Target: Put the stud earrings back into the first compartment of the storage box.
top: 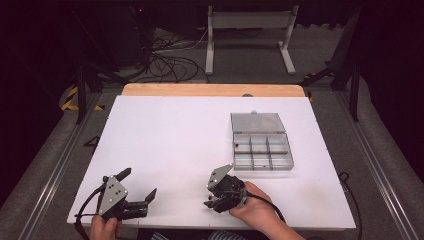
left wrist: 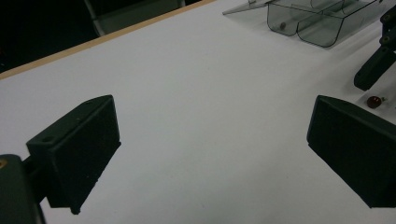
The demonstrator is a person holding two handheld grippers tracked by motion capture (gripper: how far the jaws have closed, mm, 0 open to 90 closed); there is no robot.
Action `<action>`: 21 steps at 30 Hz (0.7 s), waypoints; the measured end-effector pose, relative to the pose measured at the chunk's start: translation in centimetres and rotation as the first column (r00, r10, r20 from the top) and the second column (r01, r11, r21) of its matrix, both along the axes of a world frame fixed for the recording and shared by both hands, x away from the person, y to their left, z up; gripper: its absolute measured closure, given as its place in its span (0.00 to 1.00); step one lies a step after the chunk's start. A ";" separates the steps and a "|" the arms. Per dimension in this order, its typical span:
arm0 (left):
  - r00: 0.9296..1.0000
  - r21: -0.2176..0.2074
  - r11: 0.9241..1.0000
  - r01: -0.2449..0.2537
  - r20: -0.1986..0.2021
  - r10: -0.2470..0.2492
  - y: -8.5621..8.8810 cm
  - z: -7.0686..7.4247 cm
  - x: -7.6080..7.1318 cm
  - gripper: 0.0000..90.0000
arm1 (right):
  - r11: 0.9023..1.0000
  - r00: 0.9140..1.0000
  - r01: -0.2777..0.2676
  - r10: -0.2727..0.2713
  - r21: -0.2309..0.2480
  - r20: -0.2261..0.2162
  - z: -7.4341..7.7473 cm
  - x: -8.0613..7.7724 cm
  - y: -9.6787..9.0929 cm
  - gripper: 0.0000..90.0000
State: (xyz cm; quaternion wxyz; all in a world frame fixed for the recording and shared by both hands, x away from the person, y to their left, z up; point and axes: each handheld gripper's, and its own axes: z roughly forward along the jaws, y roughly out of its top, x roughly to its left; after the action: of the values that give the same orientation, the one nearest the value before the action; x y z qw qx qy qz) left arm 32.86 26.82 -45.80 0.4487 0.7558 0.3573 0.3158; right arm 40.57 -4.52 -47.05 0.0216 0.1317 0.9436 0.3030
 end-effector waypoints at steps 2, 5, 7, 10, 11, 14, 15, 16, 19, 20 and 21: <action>1.000 -0.002 1.000 0.000 -0.001 0.000 0.0 0.0 0.0 0.03 | 1.000 1.000 -0.002 0.002 -0.009 0.005 -0.2 0.0 0.2 0.67; 1.000 0.001 1.000 0.000 0.001 0.000 0.0 0.0 0.0 0.03 | 1.000 1.000 0.005 -0.004 -0.022 0.024 -0.4 0.0 0.4 0.73; 1.000 0.001 1.000 0.000 0.001 0.000 0.0 0.0 0.0 0.03 | 1.000 0.999 0.008 -0.006 -0.031 0.045 -0.3 0.0 0.4 0.79; 1.000 0.001 1.000 -0.001 0.001 0.001 0.0 0.0 0.0 0.03 | 0.999 0.999 0.013 -0.011 -0.034 0.051 -0.3 0.0 0.5 0.88; 1.000 0.000 1.000 -0.001 0.001 0.001 0.0 0.0 0.0 0.03 | 0.999 0.999 0.019 -0.017 -0.039 0.048 -0.3 -0.1 0.5 0.88; 1.000 0.001 1.000 0.000 0.002 0.000 0.0 0.0 0.0 0.03 | 0.999 0.998 0.015 -0.012 -0.045 0.057 -0.2 -0.2 0.6 0.88; 1.000 0.001 1.000 0.000 0.002 0.000 0.0 0.0 0.0 0.03 | 0.999 0.998 0.010 -0.007 -0.040 0.061 -0.3 -0.2 0.6 0.88; 1.000 0.001 1.000 -0.001 0.002 0.001 0.0 0.0 0.0 0.03 | 0.999 0.998 0.012 -0.010 -0.035 0.060 -0.2 -0.2 0.6 0.88; 1.000 0.000 1.000 -0.001 0.003 0.001 0.0 0.0 0.0 0.03 | 1.000 0.998 0.013 -0.011 -0.024 0.060 0.2 -0.2 0.4 0.88; 1.000 0.000 1.000 -0.001 0.003 0.001 0.0 0.0 0.0 0.03 | 1.000 0.998 0.018 -0.016 -0.021 0.062 0.4 -0.2 0.3 0.88; 1.000 -0.001 1.000 -0.002 0.002 0.002 0.0 0.0 0.0 0.03 | 1.000 0.998 0.015 -0.014 -0.016 0.068 0.6 -0.2 0.2 0.88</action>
State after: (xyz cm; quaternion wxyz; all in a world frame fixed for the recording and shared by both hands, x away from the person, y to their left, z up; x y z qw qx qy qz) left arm 32.85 26.85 -45.78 0.4491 0.7550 0.3576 0.3168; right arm 40.38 -4.28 -46.44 0.0568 0.1279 0.9439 0.2992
